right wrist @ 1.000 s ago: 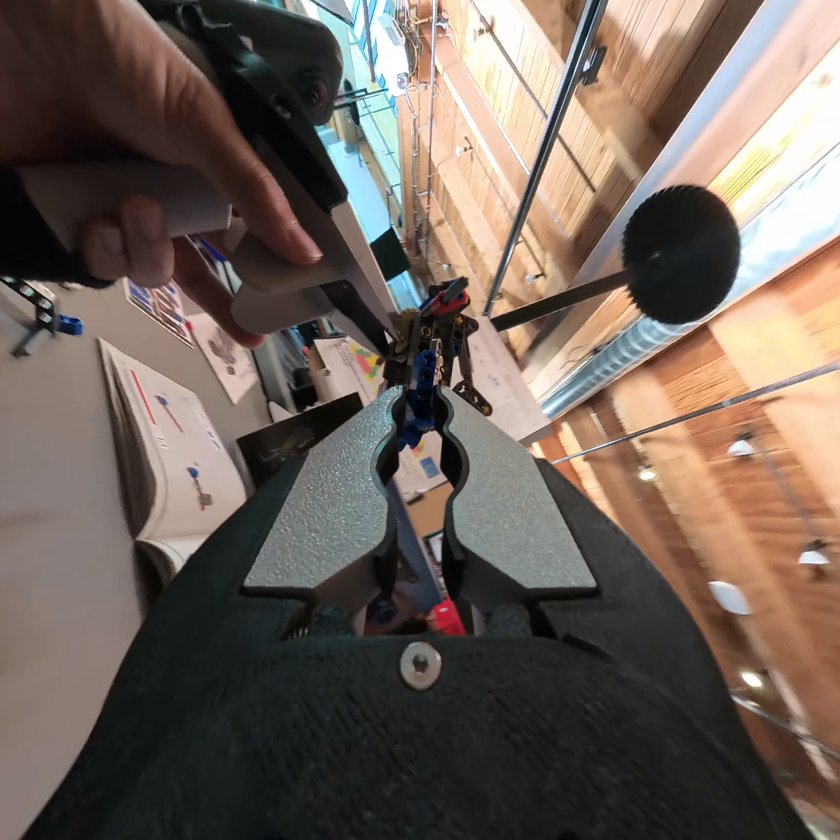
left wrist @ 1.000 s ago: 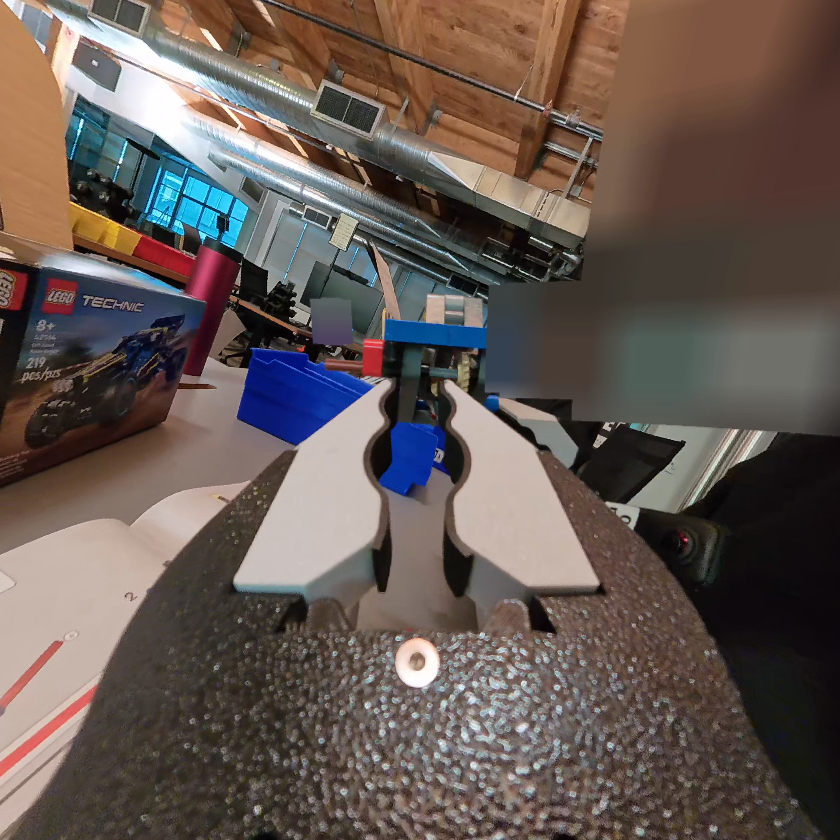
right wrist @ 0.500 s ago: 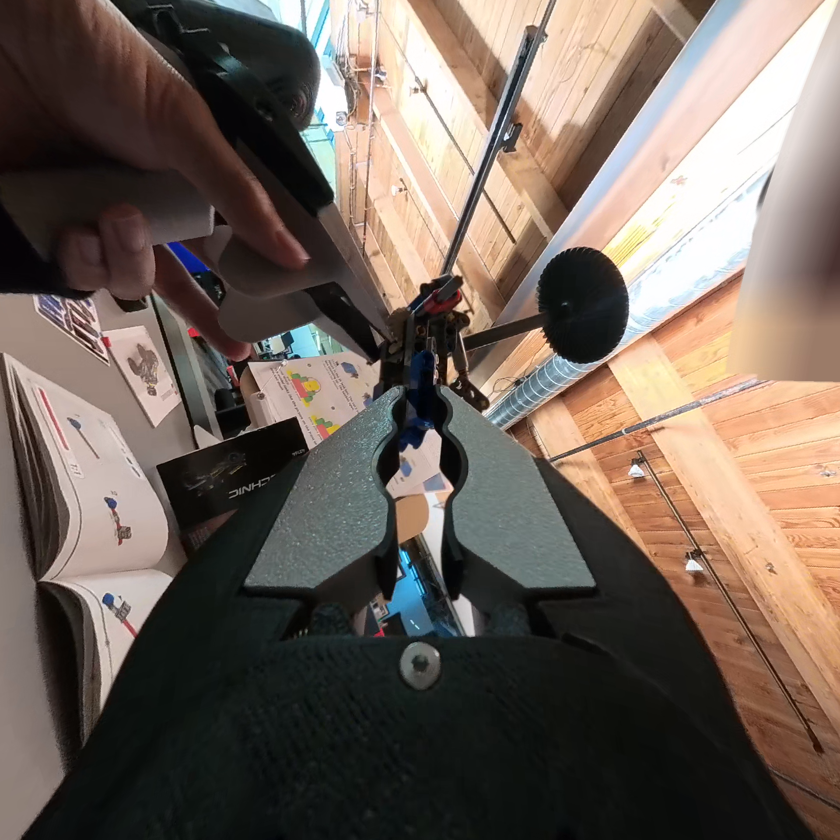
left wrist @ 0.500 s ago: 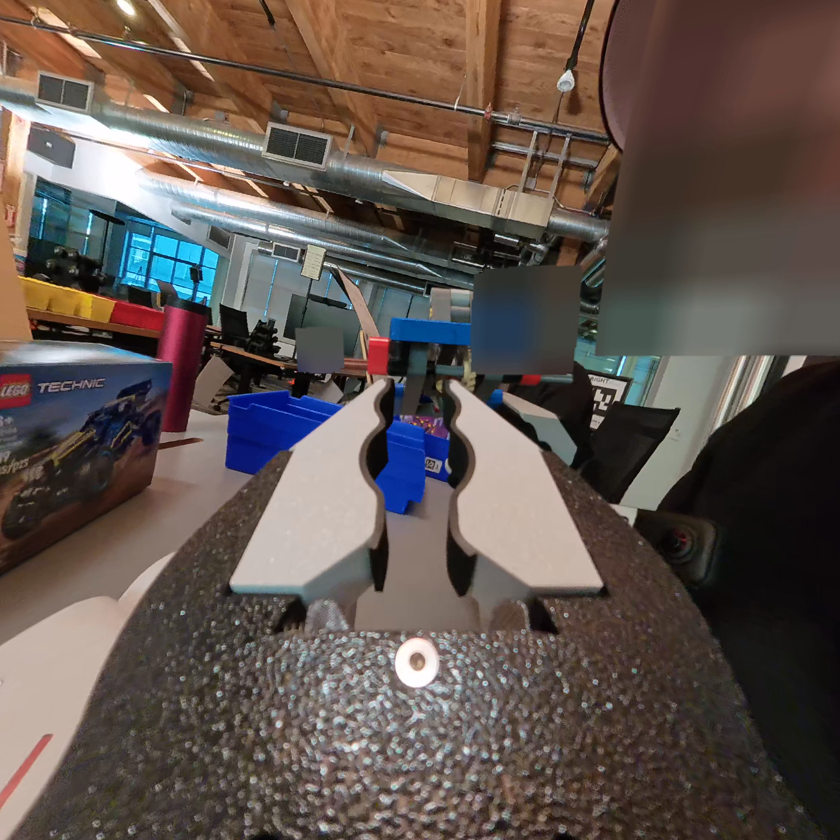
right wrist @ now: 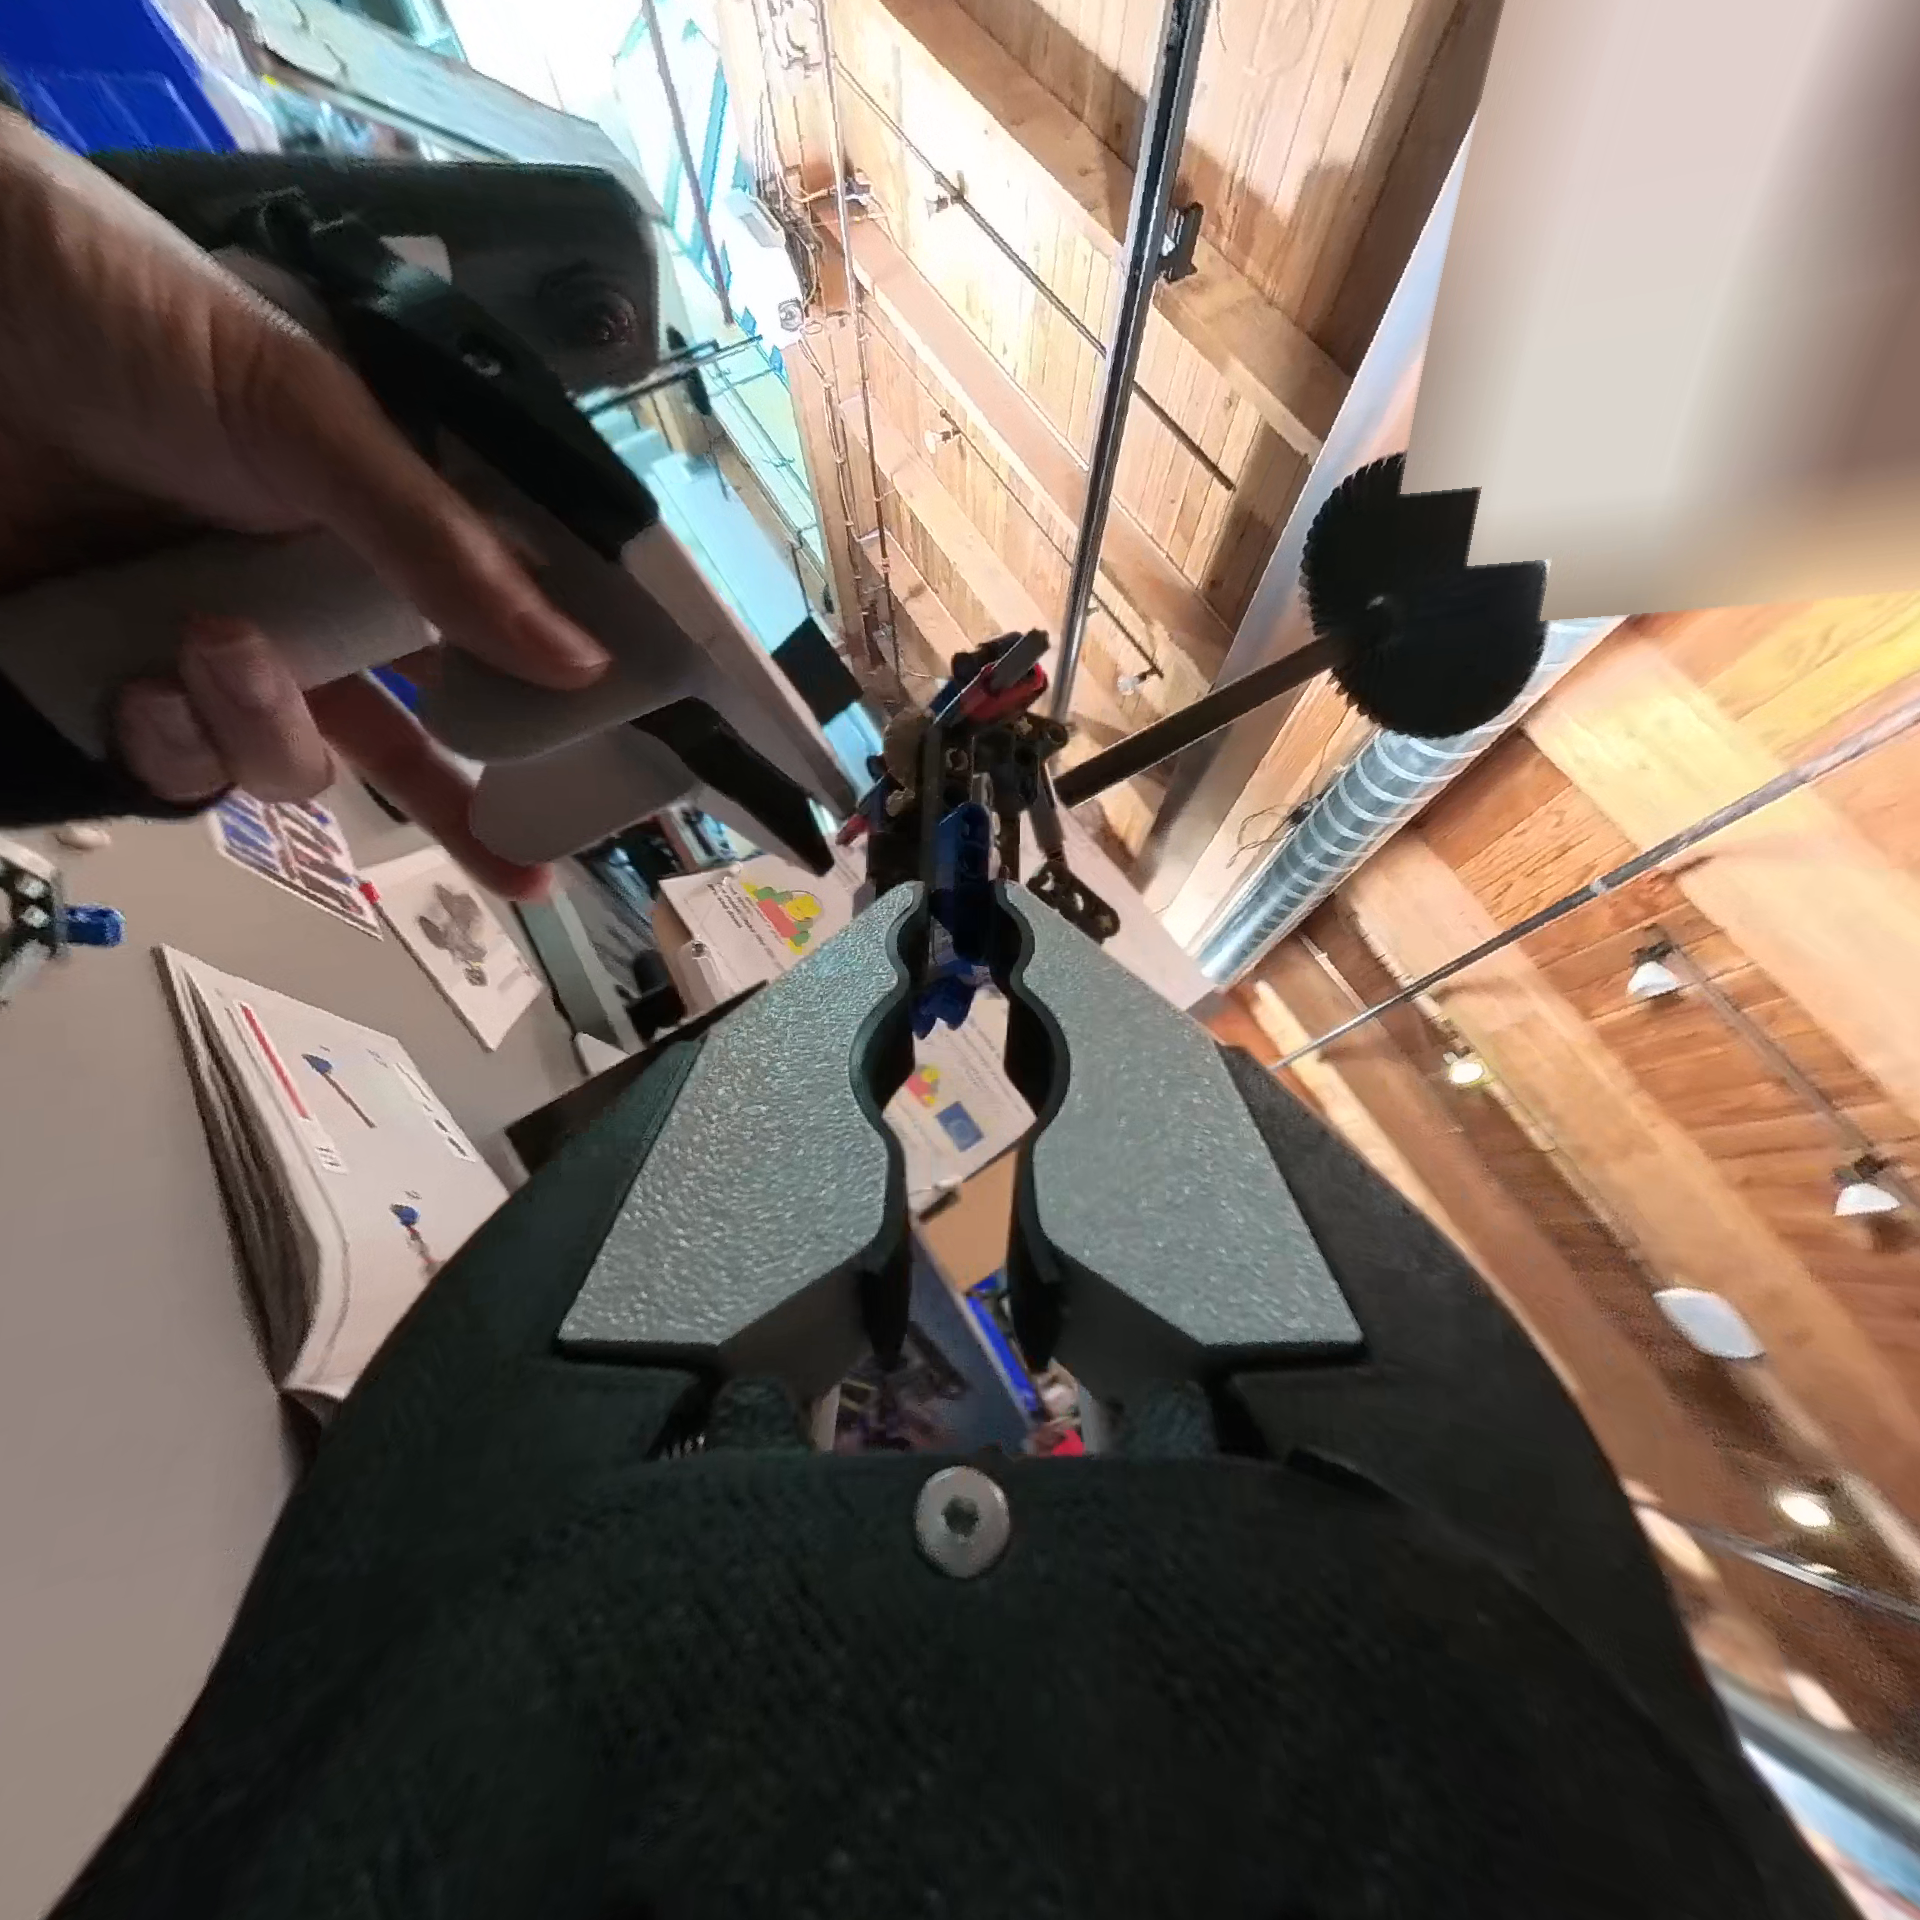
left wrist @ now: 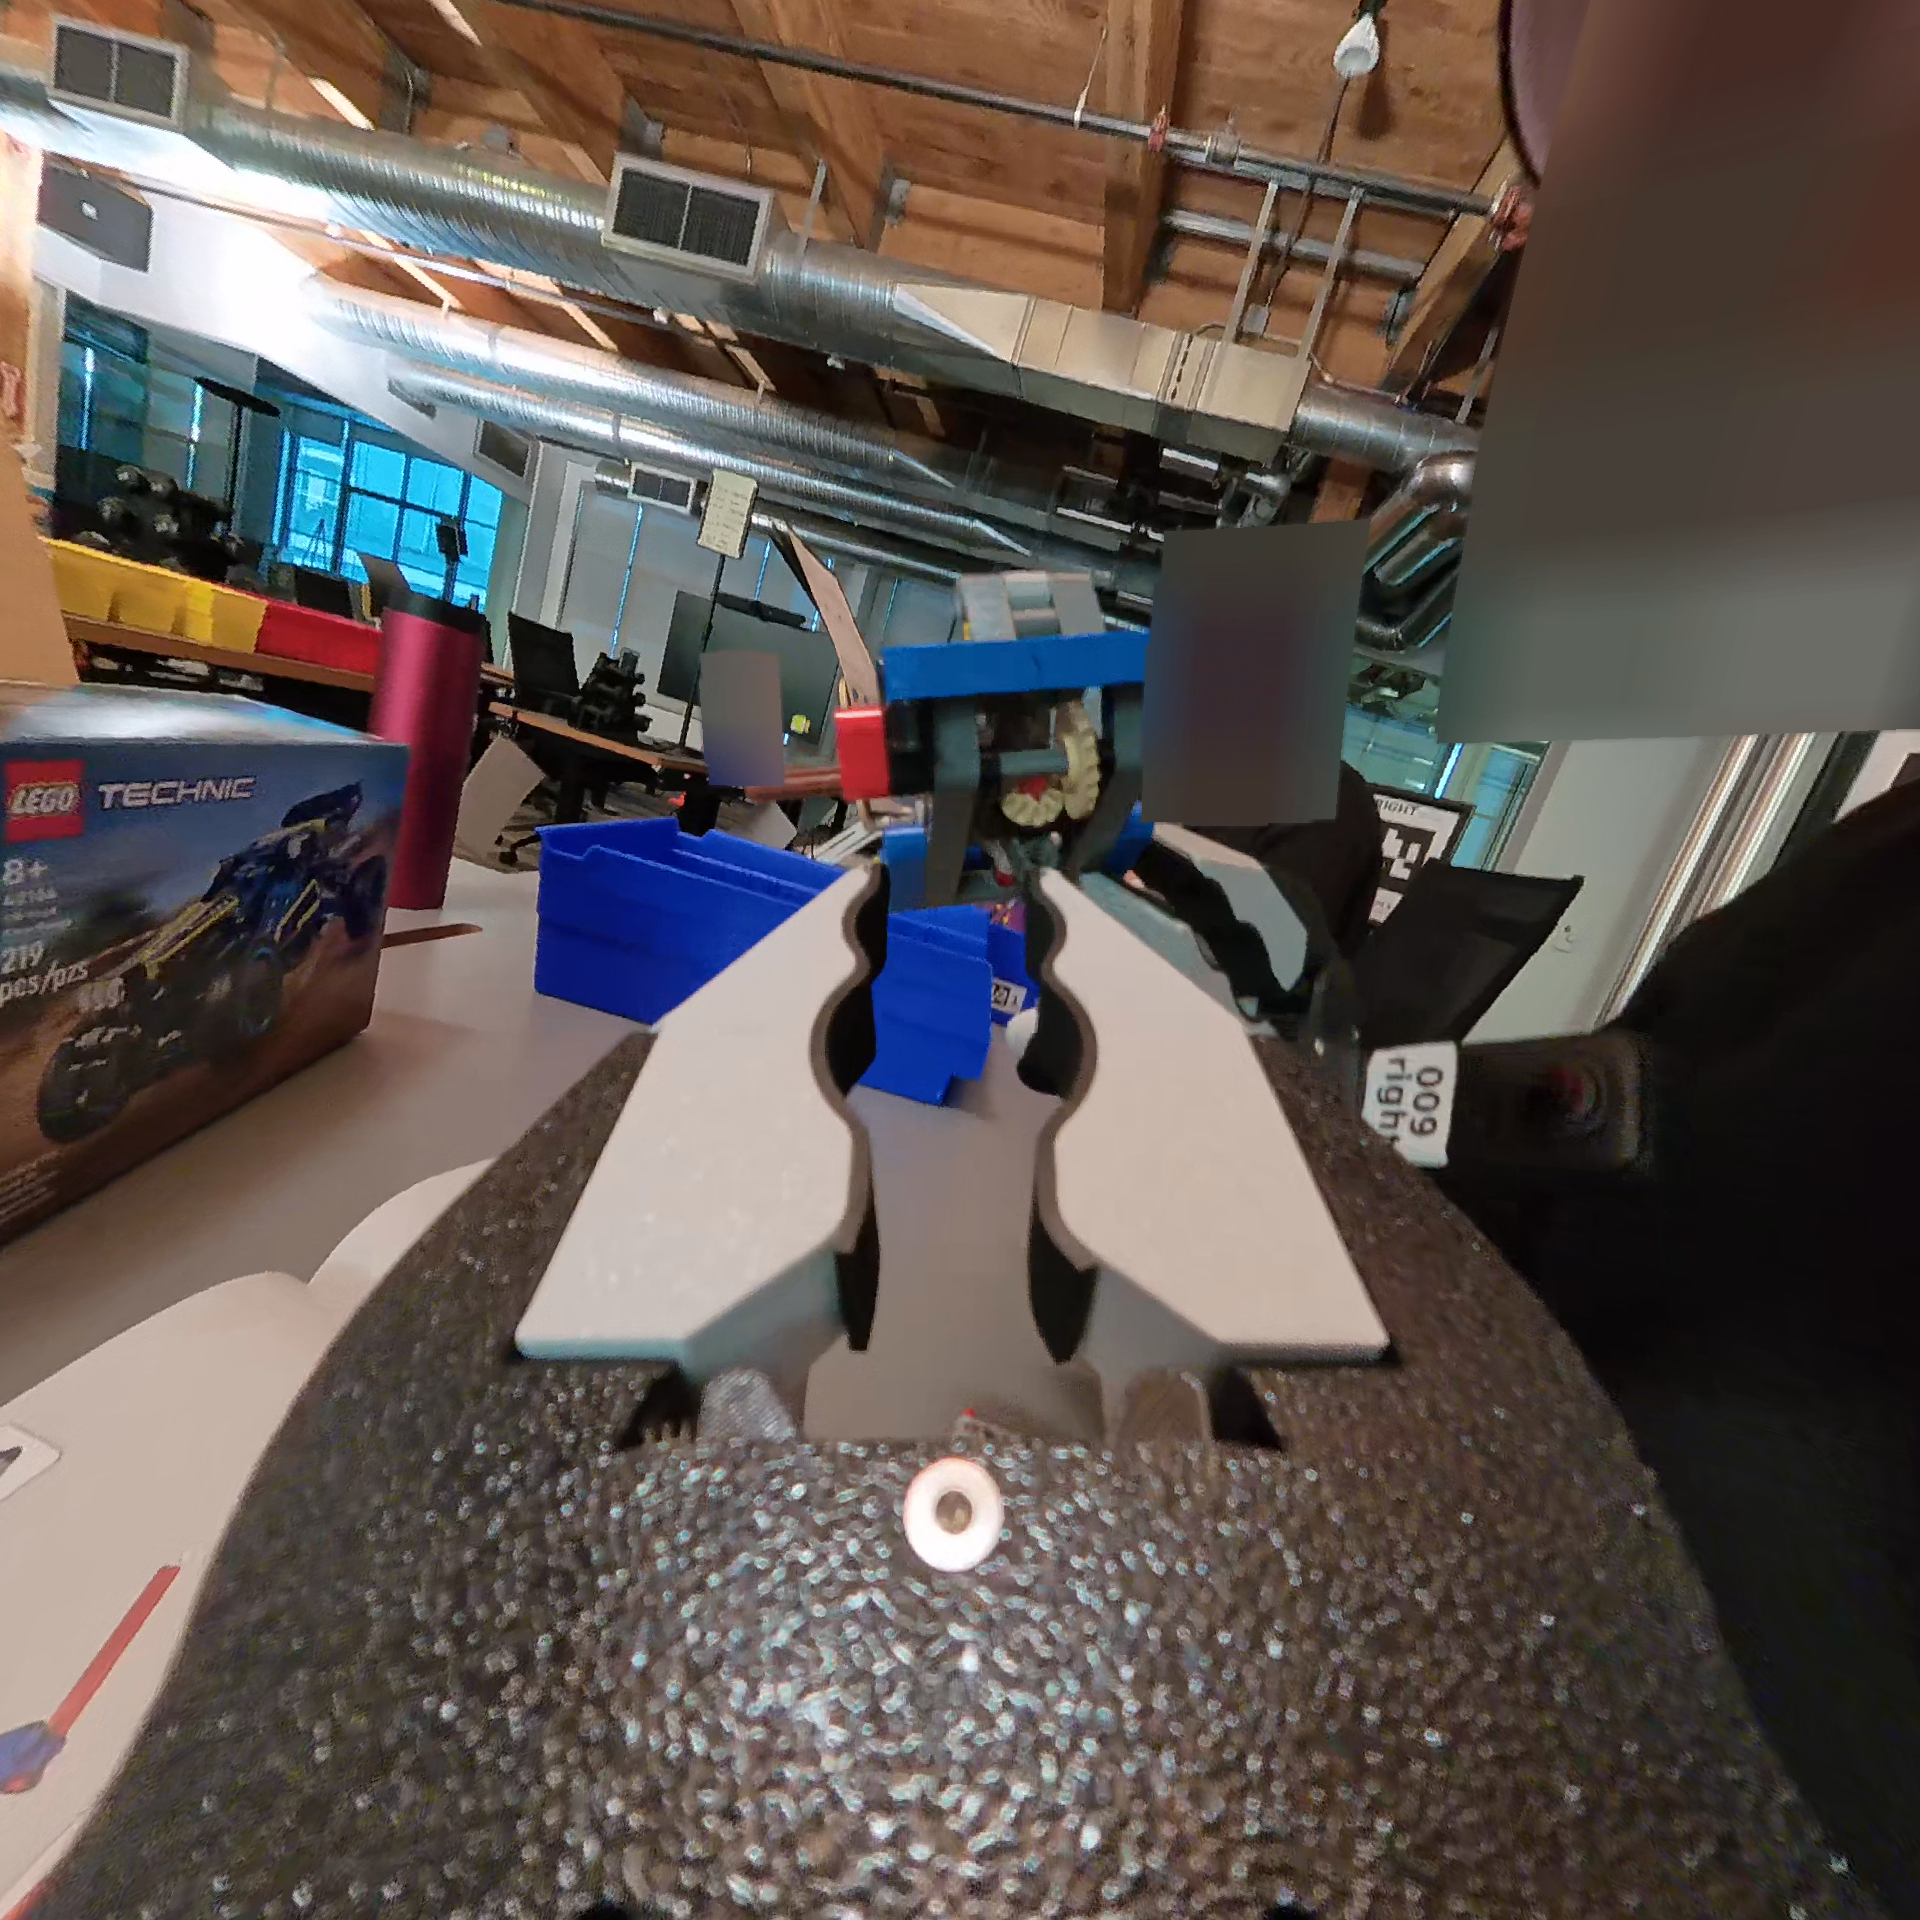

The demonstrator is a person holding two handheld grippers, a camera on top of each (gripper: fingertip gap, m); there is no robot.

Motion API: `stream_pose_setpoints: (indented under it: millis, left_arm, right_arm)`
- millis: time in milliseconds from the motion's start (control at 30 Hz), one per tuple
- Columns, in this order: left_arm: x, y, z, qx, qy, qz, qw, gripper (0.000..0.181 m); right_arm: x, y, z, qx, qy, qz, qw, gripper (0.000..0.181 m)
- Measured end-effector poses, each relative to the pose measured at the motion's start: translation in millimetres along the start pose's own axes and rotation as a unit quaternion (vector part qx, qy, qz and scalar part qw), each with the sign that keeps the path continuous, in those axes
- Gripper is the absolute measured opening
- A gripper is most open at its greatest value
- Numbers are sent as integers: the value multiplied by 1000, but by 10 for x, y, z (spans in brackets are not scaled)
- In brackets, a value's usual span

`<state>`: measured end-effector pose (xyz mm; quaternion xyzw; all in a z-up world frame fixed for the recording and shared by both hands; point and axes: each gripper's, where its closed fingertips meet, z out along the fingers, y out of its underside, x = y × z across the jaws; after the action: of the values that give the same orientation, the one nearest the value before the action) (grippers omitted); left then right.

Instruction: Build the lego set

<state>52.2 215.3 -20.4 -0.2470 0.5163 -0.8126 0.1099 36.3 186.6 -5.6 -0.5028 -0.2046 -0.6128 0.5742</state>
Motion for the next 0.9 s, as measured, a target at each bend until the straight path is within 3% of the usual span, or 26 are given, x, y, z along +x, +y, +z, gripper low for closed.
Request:
stream_pose_setpoints:
  millis: [167, 367, 500, 633, 767, 900]
  left_arm:
    - [-8, 41, 17, -8, -5, 4, 1000, 24]
    - [-112, 97, 2, -13, -22, -25, 999, 23]
    - [-104, 163, 44, -26, -23, -41, 999, 23]
    - [-141, 166, 11, -27, -29, -35, 999, 8]
    - [-186, 153, -14, -13, -28, -81, 996, 7]
    - [-245, 130, -37, 4, -31, -132, 991, 4]
  right_arm:
    - [-34, 14, 21, 17, -28, 139, 990, 6]
    - [-40, 118, 46, 31, -69, 354, 932, 7]
    - [-36, 216, 71, 38, -84, 506, 858, 6]
    - [-67, 388, 81, 38, -97, 658, 746, 7]
    - [-168, 462, 100, 31, -116, 741, 661, 6]
    - [-288, 510, 107, 19, -134, 794, 592, 6]
